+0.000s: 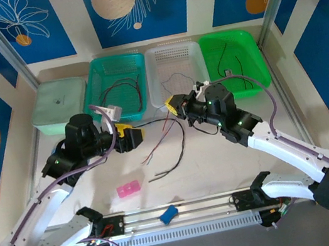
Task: Untangle the cables
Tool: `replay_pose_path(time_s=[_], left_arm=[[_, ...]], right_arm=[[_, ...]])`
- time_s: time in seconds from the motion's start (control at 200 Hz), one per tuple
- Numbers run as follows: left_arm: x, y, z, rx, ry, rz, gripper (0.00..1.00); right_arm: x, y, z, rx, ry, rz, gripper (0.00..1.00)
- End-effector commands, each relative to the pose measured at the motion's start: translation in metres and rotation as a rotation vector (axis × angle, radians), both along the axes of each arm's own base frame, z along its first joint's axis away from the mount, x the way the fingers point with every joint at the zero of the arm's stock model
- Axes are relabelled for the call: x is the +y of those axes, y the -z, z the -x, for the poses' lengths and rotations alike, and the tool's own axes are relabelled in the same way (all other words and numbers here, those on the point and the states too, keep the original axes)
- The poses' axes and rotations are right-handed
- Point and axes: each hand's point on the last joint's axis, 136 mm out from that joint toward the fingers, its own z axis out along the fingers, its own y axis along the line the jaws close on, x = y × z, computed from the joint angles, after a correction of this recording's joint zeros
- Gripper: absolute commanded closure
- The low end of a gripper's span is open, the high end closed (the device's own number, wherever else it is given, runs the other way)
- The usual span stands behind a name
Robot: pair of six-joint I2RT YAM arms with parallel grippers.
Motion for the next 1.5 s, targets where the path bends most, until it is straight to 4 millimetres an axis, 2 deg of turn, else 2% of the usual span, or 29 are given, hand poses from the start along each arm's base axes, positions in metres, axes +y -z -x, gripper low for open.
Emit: replay_pose_path(time_s=[0.0, 0.09, 0.39, 0.605, 0.855, 1.04, 1.196, 1.366, 1.496], left_arm=[[-0.011, -0.026, 0.003, -0.108, 0.054, 0.079, 0.28], [-0.017, -0.031, 0.003, -0.140, 0.079, 0.084, 0.34], [-0.032, -0.045, -0.005, -0.200, 0.121, 0.091, 0.44], [-0.050, -0.045, -0.006, -0.187, 0.157, 0.099, 0.51], [-0.068, -0.040, -0.008, -0.148, 0.181, 0.100, 0.76], [-0.067, -0.039, -0.017, -0.145, 0.121, 0.092, 1.00], [-0.062, -0.038, -0.018, -0.147, 0.095, 0.073, 1.00], [-0.048, -0.033, -0.020, -0.139, 0.035, -0.001, 1.00], [-0.032, -0.044, -0.023, -0.117, -0.023, -0.098, 1.00]], right_arm=[[-0.002, -0.033, -0.009, -0.025, 0.081, -0.165, 1.00], [0.000, -0.039, -0.011, -0.016, 0.088, -0.205, 1.00], [-0.001, -0.053, -0.009, -0.018, 0.094, -0.231, 1.00], [-0.002, -0.056, -0.008, -0.016, 0.096, -0.235, 1.00], [-0.001, -0.059, -0.007, -0.016, 0.094, -0.244, 1.00], [-0.005, -0.057, -0.008, -0.010, 0.105, -0.252, 1.00], [-0.016, -0.061, -0.010, -0.020, 0.131, -0.266, 1.00], [-0.035, -0.078, -0.013, -0.059, 0.168, -0.275, 1.00], [-0.053, -0.089, -0.017, -0.070, 0.215, -0.276, 1.00]])
